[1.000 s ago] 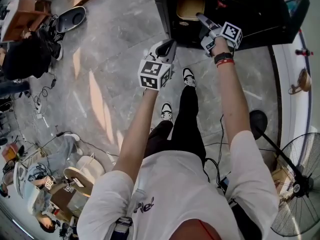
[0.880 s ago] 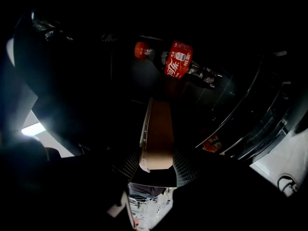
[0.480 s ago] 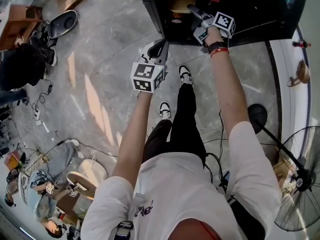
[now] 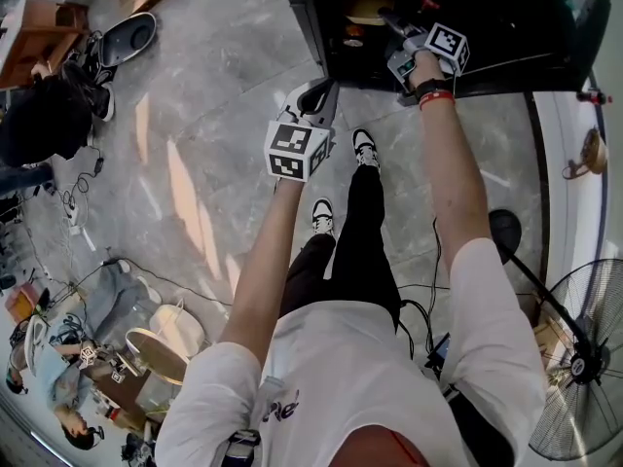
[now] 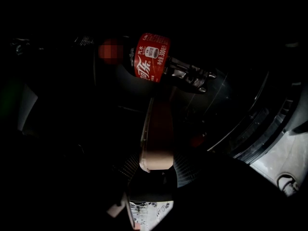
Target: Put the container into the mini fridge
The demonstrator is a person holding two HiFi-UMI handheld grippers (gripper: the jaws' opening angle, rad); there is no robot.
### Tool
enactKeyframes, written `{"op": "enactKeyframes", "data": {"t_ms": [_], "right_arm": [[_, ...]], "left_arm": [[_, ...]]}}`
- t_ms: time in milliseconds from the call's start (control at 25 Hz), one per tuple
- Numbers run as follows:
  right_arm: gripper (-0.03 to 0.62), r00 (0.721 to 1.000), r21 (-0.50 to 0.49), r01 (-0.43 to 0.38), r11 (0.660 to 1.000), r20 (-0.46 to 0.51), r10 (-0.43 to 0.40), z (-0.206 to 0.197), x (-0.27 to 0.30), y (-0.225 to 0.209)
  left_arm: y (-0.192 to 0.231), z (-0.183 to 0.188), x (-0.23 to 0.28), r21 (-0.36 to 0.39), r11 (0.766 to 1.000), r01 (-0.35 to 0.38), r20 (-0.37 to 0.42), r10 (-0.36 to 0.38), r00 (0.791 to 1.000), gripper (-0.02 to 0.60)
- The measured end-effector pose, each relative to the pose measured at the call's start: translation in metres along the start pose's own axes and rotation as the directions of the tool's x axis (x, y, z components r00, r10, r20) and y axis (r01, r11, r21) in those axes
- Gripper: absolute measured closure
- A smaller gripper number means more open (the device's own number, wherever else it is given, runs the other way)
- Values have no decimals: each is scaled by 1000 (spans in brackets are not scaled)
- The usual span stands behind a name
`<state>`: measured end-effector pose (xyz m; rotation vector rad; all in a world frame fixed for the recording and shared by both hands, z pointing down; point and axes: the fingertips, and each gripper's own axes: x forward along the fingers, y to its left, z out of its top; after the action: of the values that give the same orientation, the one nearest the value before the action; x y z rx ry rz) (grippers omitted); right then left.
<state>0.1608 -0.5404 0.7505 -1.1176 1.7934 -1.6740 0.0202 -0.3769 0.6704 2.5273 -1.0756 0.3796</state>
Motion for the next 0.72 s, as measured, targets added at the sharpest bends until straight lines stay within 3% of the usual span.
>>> {"op": "enactKeyframes", "data": {"t_ms": [440,720], "right_arm": [[362,998,-67,51,996,33,-49,10,15,-5],[267,997,-144,30,989,71,-20,8,16,2]], "left_arm": [[16,-11,1,-25,1000,-6,-22,5,1000,560],[14,-14,-1,-36,999,-2,-21,1,1000,560]]}}
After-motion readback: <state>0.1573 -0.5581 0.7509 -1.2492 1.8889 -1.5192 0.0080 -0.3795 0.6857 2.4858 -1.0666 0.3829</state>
